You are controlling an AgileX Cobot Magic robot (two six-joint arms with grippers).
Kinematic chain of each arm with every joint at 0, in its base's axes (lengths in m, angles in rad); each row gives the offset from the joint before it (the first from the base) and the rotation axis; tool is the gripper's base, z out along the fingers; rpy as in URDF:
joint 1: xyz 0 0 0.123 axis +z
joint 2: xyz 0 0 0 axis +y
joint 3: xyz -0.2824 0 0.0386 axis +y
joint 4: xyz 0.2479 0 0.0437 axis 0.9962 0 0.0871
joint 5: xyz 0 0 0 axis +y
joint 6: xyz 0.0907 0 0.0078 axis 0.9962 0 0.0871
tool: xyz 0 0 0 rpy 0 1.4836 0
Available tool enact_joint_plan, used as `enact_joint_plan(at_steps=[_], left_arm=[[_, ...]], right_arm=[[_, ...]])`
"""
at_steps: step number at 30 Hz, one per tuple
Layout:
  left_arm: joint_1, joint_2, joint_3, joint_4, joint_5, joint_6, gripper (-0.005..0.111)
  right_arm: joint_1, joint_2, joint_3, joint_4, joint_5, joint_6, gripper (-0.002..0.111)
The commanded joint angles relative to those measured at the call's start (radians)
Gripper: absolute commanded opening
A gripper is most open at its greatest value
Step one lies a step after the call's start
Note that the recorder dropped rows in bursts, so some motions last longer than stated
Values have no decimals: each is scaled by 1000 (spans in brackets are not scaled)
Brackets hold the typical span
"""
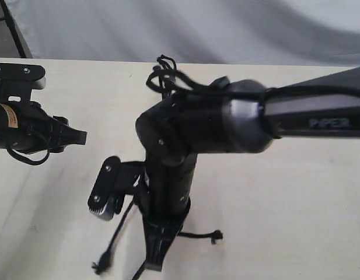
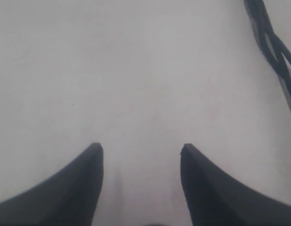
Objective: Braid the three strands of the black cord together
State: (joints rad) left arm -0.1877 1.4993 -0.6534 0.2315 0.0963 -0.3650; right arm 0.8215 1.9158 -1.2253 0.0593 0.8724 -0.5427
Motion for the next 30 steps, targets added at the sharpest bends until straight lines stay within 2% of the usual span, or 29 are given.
enact_joint_plan(at_steps=[1, 7, 11, 20, 22, 23, 27, 30], left_arm=[[2, -8, 7, 0, 2, 0, 49], [2, -8, 7, 0, 0, 2, 49], [2, -8, 7, 0, 4, 1, 49], [2, -8, 7, 0, 4, 1, 49], [2, -8, 7, 0, 4, 1, 49], [2, -8, 7, 0, 4, 1, 49], [2, -8, 7, 0, 4, -1, 49], [-21, -8, 7, 0, 6, -1, 49]], right_arm=[[-76, -77, 5, -133, 34, 123, 0], [-179, -73, 10, -134, 61, 134, 0], [-232, -48, 56, -132, 18, 137, 0], [-261, 47, 97, -146, -53, 140, 3], [-261, 62, 97, -148, -67, 151, 12], [-261, 71, 97, -160, -75, 153, 20], [-261, 78, 97, -170, -78, 143, 68], [-261, 31, 97, -155, -96, 159, 95]])
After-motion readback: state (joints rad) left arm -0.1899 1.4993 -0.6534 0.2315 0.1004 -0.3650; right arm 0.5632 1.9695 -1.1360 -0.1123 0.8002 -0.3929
